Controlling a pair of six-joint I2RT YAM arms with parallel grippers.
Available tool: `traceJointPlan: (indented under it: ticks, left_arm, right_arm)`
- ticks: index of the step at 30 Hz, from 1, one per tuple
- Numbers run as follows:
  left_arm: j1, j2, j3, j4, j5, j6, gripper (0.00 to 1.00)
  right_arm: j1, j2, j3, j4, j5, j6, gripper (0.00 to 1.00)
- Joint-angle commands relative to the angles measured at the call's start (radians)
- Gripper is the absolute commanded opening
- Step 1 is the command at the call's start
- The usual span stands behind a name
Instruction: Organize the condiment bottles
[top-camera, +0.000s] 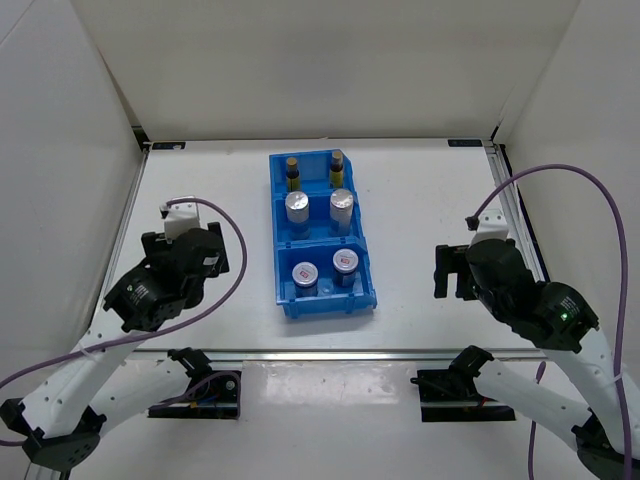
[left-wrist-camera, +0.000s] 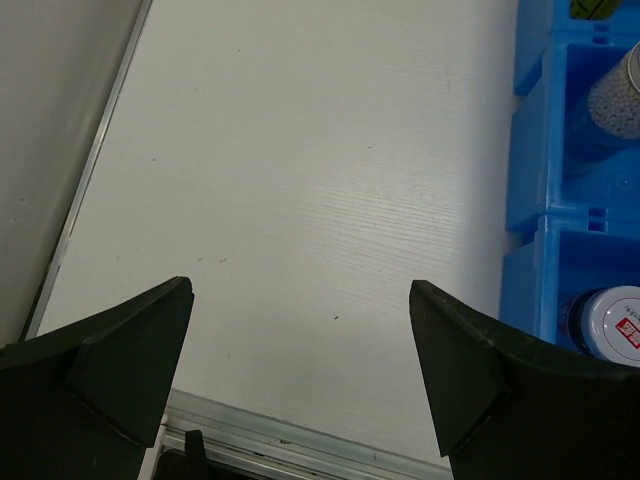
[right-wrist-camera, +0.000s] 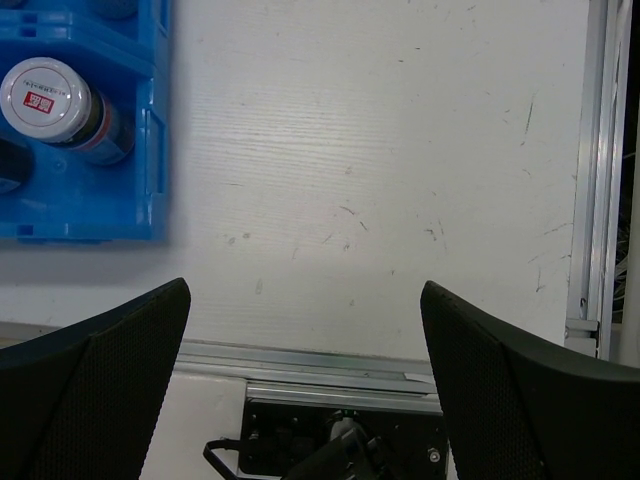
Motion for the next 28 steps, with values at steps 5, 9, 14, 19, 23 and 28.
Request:
traceJointPlan:
  ticks: [5, 9, 14, 19, 23, 28]
  left_arm:
    - [0.004, -0.119, -0.012, 0.019, 0.02, 0.007, 1.0]
    - [0.004, -0.163, -0.022, 0.03, 0.029, 0.007, 1.0]
    - [0.004, -0.163, -0.022, 0.03, 0.039, 0.016, 1.0]
    - [0.004, -0.183, -0.022, 0.03, 0.048, 0.016, 1.0]
    - [0.004, -0.192, -0.031, 0.039, 0.048, 0.016, 1.0]
    - [0.004, -0.201, -0.031, 0.039, 0.048, 0.016, 1.0]
  right_arm:
    - [-0.001, 0.013, -0.002, 0.03, 0.005, -0.015, 0.99]
    - [-0.001, 0.022, -0.002, 0.03, 0.005, -0.015, 0.99]
    - [0.008, 0.031, -0.002, 0.03, 0.005, -0.015, 0.99]
    - [0.008, 0.041, -0.002, 0.03, 0.014, -0.015, 0.99]
    - [0.008, 0.019, -0.002, 0.021, 0.024, -0.015, 0.99]
    - [0.017, 0.028, 0.008, 0.032, -0.015, -0.03, 0.99]
